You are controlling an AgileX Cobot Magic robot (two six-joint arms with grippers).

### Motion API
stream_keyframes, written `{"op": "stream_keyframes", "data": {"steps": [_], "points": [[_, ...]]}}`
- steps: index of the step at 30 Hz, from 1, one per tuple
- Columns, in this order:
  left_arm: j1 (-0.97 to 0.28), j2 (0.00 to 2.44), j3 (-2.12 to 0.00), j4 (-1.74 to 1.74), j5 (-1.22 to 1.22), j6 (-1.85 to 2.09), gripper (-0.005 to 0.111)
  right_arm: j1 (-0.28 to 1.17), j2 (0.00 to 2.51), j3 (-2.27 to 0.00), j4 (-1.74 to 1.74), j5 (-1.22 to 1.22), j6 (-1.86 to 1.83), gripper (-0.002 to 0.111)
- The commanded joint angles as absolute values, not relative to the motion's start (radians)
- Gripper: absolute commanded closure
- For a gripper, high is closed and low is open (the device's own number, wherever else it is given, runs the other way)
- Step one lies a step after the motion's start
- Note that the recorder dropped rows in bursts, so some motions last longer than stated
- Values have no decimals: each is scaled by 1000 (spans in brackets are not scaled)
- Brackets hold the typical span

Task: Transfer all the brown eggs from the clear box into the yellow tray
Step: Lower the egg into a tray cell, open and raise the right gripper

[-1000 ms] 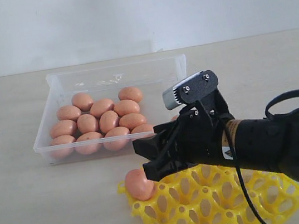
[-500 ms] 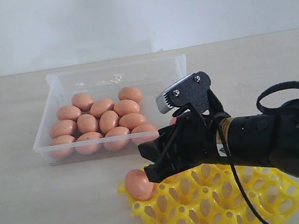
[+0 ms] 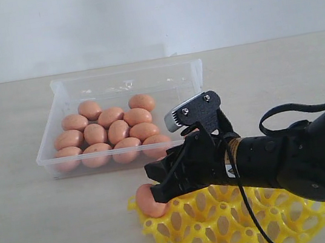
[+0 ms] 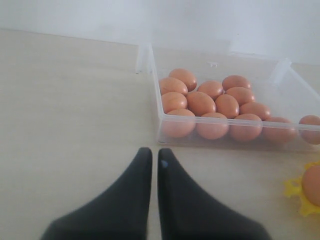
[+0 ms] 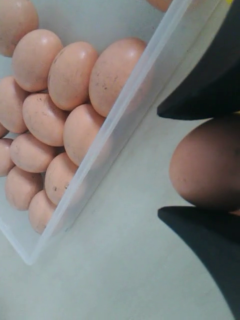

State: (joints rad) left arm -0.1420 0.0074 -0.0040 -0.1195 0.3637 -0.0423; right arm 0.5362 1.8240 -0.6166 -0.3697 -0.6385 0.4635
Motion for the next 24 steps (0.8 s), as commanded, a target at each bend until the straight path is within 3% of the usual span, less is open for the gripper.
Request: {"op": "stream_keyframes", "data": {"steps": [1,8,24], "points": [[-144,12,0,-115,354,-38,103,528,1826,-620,-372,-646,466,107],[-144,12,0,-115,354,-38,103,528,1826,-620,-372,-582,461,75],[-144,12,0,-115,354,-38,103,528,1826,-620,-372,-585,456,74]]}}
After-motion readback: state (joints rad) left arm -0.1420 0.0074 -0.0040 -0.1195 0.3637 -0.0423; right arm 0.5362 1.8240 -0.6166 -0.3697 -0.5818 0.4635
